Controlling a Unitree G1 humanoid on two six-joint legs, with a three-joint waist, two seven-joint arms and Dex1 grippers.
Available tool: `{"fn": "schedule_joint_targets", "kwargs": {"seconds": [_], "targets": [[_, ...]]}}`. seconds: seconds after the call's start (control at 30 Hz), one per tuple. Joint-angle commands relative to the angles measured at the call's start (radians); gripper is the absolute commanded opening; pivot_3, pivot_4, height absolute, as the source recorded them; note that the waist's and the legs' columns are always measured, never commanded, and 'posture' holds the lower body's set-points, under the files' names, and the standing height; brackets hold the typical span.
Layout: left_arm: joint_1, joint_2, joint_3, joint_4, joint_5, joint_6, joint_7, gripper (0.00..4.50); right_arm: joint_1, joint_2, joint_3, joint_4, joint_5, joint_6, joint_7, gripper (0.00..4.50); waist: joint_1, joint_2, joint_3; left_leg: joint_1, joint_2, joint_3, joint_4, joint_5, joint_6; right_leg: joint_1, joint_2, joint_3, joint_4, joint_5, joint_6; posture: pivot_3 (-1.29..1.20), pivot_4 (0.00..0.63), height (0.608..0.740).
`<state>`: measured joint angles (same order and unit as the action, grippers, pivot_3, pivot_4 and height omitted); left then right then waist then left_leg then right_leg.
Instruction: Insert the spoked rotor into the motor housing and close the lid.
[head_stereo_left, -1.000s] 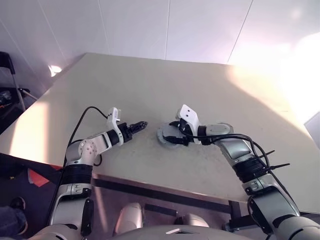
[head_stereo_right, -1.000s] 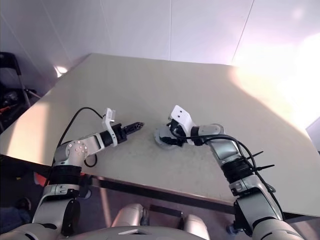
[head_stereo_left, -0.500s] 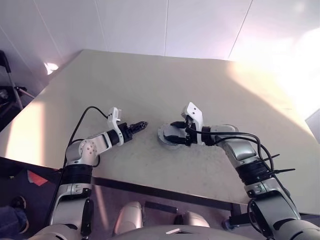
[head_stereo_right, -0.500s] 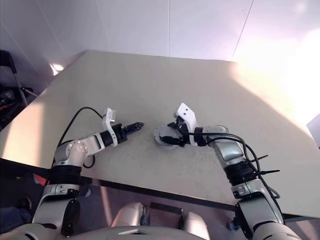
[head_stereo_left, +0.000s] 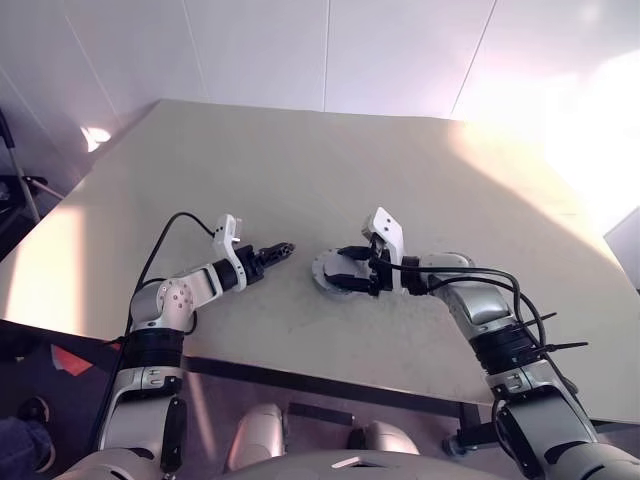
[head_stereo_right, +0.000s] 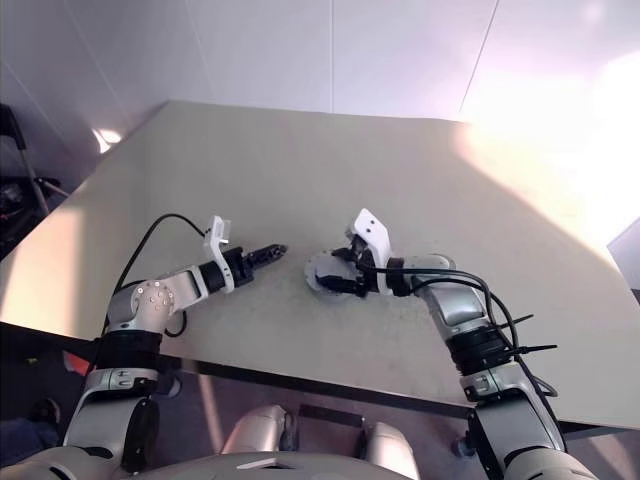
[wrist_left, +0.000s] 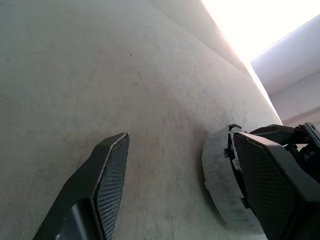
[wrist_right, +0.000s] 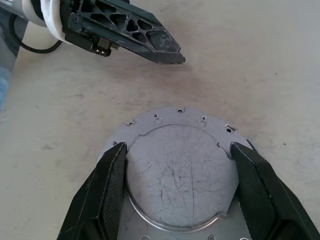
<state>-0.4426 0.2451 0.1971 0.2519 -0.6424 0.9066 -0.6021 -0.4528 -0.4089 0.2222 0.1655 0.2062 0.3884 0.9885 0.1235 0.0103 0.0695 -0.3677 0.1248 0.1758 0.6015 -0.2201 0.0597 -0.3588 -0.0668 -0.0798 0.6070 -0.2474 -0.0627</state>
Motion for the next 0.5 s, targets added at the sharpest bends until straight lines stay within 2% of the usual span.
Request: {"fn": "schedule_joint_targets", "kwargs": {"seconds": [0.03, 0.27, 0.5], "targets": [[-0.013, 0.009, 0.003, -0.033, -0.008, -0.007, -0.006, 3.53, -0.013, -0.006, -0.013, -0.042, 0.003, -0.045, 0.007, 3.15, -0.001, 0.0, 0.0, 0.0, 0.0, 0.0, 0.0, 0.0, 0.0, 0.0, 0.0, 0.0, 0.0, 0.0, 0.0, 0.0, 0.0, 0.74], [-0.012, 0.011, -0.003, -0.031, -0.005, -0.01, -0.007, 3.53, -0.007, -0.017, -0.027, -0.092, 0.04, -0.035, 0.053, 3.15, -0.001, 0.0, 0.0, -0.001, 0.0, 0.0, 0.0, 0.0, 0.0, -0.001, 0.0, 0.0, 0.001, 0.0, 0.0, 0.0, 0.0, 0.74], [-0.012, 0.011, -0.003, -0.027, -0.003, -0.015, -0.008, 3.53, -0.024, -0.007, -0.031, -0.061, 0.015, -0.062, 0.019, 3.15, -0.001, 0.0, 0.0, -0.002, 0.0, 0.0, 0.001, 0.001, 0.002, -0.002, 0.0, 0.0, 0.001, 0.0, 0.0, 0.0, 0.0, 0.74]]}}
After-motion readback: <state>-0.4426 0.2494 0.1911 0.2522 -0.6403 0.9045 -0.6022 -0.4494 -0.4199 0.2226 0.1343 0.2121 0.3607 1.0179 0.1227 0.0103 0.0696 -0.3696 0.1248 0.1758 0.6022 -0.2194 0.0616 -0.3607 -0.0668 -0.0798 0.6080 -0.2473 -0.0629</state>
